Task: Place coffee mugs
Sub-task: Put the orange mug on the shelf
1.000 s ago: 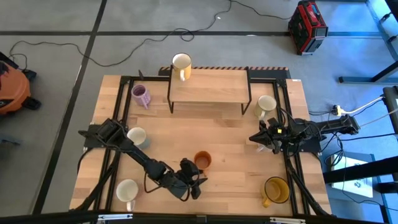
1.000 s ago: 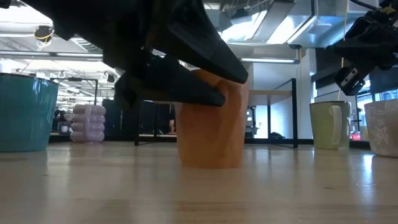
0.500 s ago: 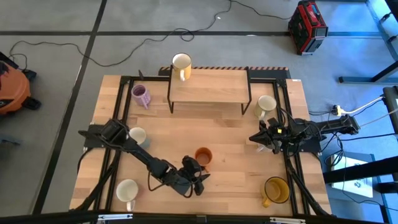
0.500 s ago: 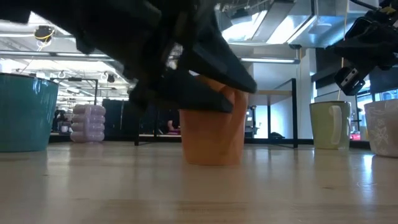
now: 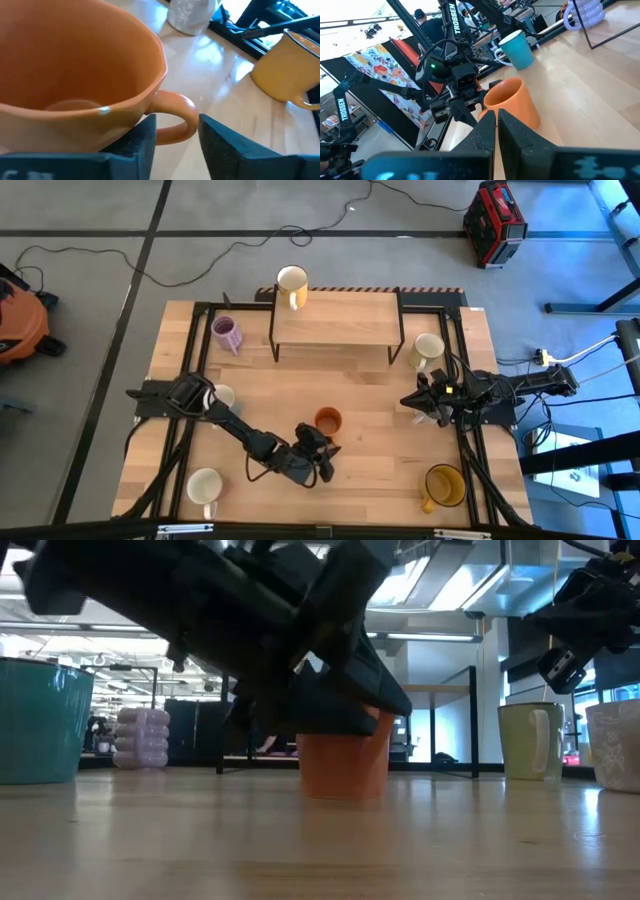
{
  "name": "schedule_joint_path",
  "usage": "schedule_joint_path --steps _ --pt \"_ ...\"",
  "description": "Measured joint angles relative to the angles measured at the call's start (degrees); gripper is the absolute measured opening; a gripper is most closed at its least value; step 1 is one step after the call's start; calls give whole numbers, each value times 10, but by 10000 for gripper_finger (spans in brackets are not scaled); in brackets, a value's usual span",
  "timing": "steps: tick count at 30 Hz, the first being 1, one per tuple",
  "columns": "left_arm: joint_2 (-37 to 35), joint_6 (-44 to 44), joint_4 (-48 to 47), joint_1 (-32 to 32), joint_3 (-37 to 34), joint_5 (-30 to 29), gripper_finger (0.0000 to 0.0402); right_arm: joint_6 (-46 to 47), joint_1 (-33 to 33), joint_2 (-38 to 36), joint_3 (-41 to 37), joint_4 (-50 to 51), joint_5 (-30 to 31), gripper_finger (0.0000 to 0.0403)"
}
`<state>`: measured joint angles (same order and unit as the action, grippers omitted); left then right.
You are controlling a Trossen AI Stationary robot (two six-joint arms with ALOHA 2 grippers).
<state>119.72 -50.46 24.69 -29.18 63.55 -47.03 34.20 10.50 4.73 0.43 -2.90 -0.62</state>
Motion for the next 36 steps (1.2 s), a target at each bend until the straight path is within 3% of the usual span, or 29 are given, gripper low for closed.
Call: schedule_joint_path --steps 9,19,26,36 --pt "-2 35 1 8 0 -17 24 0 0 0 0 0 0 10" --pt "-11 102 0 4 0 55 23 0 0 0 0 2 0 10" --pt "-64 173 -9 9 -2 161 18 0 0 0 0 16 0 10" --pt "-156 264 -57 52 -2 251 18 0 0 0 0 16 0 10"
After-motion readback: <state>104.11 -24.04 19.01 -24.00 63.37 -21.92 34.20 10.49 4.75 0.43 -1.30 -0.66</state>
